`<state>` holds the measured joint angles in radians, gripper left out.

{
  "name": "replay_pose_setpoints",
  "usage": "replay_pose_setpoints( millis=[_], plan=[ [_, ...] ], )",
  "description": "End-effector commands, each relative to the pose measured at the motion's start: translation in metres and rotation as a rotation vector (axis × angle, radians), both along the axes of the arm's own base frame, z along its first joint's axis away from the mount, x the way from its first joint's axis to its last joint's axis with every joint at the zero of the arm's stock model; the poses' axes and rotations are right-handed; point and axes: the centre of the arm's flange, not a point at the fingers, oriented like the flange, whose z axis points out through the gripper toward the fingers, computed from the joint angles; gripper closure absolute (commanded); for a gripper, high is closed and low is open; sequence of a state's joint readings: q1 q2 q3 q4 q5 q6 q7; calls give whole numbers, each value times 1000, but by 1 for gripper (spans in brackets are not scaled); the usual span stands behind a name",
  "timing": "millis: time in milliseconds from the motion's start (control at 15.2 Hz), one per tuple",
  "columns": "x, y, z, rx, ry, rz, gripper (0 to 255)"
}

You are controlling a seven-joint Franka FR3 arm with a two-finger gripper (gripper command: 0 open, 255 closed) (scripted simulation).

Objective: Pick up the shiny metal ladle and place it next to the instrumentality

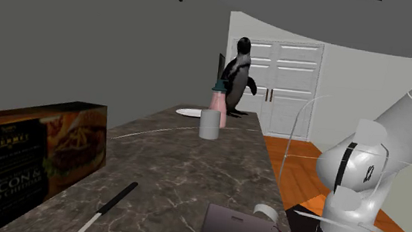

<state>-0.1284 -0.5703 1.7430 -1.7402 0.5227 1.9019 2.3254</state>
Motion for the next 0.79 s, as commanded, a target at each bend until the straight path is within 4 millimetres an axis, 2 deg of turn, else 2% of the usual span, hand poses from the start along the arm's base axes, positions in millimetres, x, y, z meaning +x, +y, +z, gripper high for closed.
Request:
replay_pose_setpoints(
  millis=[0,264,726],
  plan=[
    [0,0,0,0,0,0,0],
    [-3,-5,50,0,0,0,0],
    [-3,-5,50,0,0,0,0]
  ],
)
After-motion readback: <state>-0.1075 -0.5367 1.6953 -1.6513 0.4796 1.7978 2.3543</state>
